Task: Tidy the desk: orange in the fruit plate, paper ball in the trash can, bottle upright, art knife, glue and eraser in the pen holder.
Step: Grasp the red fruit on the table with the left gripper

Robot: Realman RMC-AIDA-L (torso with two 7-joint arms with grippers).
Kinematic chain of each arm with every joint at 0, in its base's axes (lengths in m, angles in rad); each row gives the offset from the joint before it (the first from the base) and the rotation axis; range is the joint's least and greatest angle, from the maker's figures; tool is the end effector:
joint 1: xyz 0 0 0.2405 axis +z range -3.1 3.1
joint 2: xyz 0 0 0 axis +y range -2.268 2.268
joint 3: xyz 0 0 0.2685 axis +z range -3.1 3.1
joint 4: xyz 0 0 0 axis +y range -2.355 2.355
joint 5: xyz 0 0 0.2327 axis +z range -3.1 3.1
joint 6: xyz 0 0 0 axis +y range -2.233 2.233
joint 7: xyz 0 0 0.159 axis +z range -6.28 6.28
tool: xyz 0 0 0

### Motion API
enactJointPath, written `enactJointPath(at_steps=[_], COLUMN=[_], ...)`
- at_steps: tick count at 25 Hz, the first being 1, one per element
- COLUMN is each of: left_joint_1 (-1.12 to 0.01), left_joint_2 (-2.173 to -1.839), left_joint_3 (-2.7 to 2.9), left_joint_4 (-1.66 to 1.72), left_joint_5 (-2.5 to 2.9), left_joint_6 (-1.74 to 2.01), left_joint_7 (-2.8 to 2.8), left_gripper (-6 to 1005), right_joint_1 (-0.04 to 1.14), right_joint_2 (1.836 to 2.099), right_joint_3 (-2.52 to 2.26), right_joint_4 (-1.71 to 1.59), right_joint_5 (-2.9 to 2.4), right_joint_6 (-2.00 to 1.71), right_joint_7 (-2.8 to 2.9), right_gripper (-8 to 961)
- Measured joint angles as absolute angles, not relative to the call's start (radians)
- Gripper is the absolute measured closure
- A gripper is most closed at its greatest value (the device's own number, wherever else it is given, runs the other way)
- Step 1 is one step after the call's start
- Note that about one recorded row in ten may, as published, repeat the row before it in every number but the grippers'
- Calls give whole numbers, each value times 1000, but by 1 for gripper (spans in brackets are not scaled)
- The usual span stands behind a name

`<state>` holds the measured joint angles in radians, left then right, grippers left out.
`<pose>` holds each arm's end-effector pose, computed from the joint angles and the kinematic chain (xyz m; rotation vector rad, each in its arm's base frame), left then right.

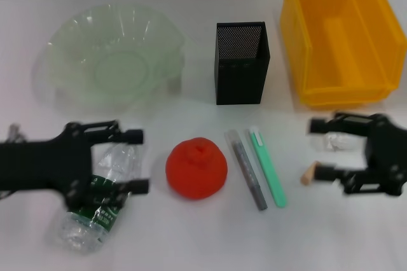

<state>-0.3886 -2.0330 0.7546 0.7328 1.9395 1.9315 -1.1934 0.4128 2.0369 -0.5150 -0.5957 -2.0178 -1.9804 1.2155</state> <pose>-0.2865 0.2845 0.0122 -2.9440 -0.2923 -0.8797 0.2977 0.2784 0.0164 -2.7965 0.5050 1.0757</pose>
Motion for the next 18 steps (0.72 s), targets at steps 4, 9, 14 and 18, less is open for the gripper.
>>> enactJointPath(at_steps=[4,9,14,18], left_joint_1=[-480,-575,-590,-592], left_joint_2=[-2066,-2075,-2078,-2079], left_joint_3=[759,896,1037,1119], left_joint_4=[796,773,772,768], left_joint_5=[2072,2134,2117,2063], left_joint_6=[1868,1716,1580,1490], left_joint_7=[-1284,-1365,-1406,-1410], left_gripper=[258,267,275,281], right_joint_1=[367,315,308,306], right_joint_2=[2037,2031,2032,2033], right_joint_3=[-399,-294,-287,-287], right_joint_4=[-582,-541,-540,-540], right_joint_5=[-2017,-2016,-2016,-2015], right_joint_6=[-1974,-1974,-1974,-1976], right_joint_7=[1190,1161,1161,1161], right_gripper=[150,154,157,160])
